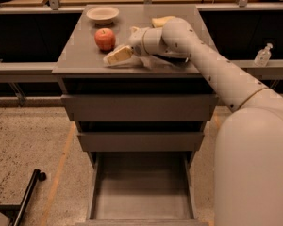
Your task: Place apple into bottom drawer
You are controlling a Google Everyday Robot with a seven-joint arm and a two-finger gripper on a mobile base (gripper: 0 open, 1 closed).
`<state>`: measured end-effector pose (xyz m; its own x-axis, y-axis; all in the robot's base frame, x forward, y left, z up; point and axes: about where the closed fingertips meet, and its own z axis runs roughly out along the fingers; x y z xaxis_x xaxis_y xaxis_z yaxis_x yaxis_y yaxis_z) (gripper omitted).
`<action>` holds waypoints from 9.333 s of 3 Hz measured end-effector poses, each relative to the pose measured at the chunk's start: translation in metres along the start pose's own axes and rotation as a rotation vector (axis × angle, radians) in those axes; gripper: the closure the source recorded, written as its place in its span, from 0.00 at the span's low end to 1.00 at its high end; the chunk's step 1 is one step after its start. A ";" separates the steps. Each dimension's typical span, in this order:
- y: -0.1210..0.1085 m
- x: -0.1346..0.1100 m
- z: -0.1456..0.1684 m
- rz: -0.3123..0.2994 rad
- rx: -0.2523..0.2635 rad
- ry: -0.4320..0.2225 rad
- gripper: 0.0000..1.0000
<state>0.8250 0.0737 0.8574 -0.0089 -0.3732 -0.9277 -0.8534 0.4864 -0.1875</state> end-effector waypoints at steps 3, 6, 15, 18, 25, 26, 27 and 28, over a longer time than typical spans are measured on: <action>0.013 -0.027 0.070 -0.026 -0.116 -0.082 0.00; 0.014 -0.039 0.075 -0.067 -0.125 -0.077 0.66; 0.116 0.026 -0.216 0.013 -0.373 0.181 1.00; 0.195 0.145 -0.241 0.213 -0.223 0.101 1.00; 0.288 0.382 -0.107 0.286 -0.376 0.136 1.00; 0.297 0.425 -0.079 0.321 -0.374 0.132 1.00; 0.302 0.432 -0.076 0.335 -0.379 0.129 1.00; 0.302 0.426 -0.082 0.306 -0.349 0.145 1.00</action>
Offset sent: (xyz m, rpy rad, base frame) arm 0.0359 0.0734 0.0040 0.0653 -0.0239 0.1415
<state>0.5205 -0.0029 0.4316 -0.3384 -0.3725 -0.8642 -0.9238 0.3066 0.2295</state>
